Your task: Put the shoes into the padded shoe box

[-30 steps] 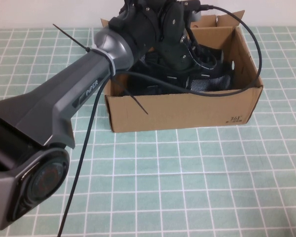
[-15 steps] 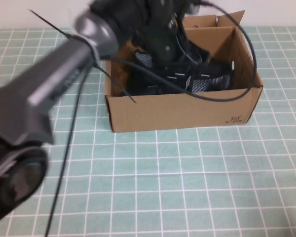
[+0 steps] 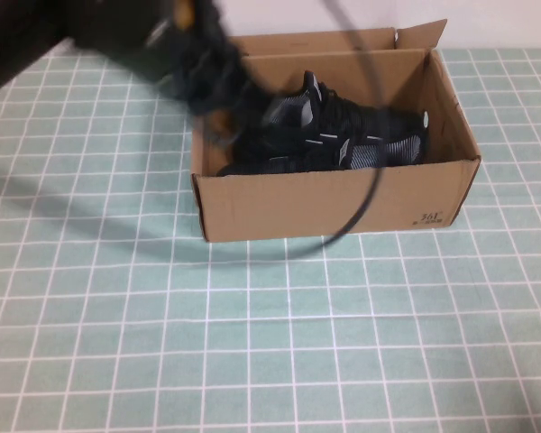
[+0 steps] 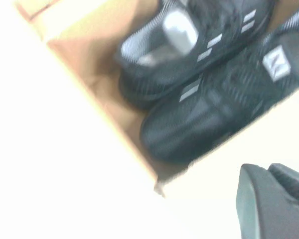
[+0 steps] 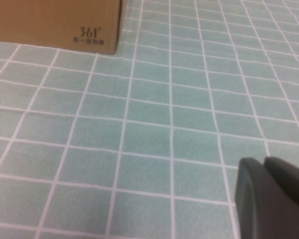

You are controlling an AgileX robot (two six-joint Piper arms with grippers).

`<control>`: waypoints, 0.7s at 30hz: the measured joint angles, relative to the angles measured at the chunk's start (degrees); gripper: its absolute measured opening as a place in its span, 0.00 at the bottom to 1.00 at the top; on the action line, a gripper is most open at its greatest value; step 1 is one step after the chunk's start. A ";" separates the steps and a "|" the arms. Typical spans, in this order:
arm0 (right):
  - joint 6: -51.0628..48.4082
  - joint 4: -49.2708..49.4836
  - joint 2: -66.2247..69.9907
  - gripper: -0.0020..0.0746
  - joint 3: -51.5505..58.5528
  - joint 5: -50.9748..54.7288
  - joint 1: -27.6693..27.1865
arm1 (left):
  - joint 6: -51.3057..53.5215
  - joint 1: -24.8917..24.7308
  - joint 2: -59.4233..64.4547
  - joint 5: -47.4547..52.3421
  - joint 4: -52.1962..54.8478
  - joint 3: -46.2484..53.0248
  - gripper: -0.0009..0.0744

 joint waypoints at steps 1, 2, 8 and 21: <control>0.00 0.00 0.00 0.02 0.00 0.00 0.00 | -0.68 0.00 -2.70 -1.36 0.61 3.78 0.01; 0.00 0.00 0.00 0.02 0.00 0.00 0.00 | -1.34 0.00 -4.89 -2.92 1.08 6.83 0.01; 0.00 0.00 0.00 0.02 0.00 0.00 0.00 | -5.51 0.00 -20.49 -15.76 1.73 28.22 0.01; 0.00 0.00 0.00 0.02 0.00 0.10 0.00 | -6.98 0.00 -30.66 -24.89 1.18 46.31 0.01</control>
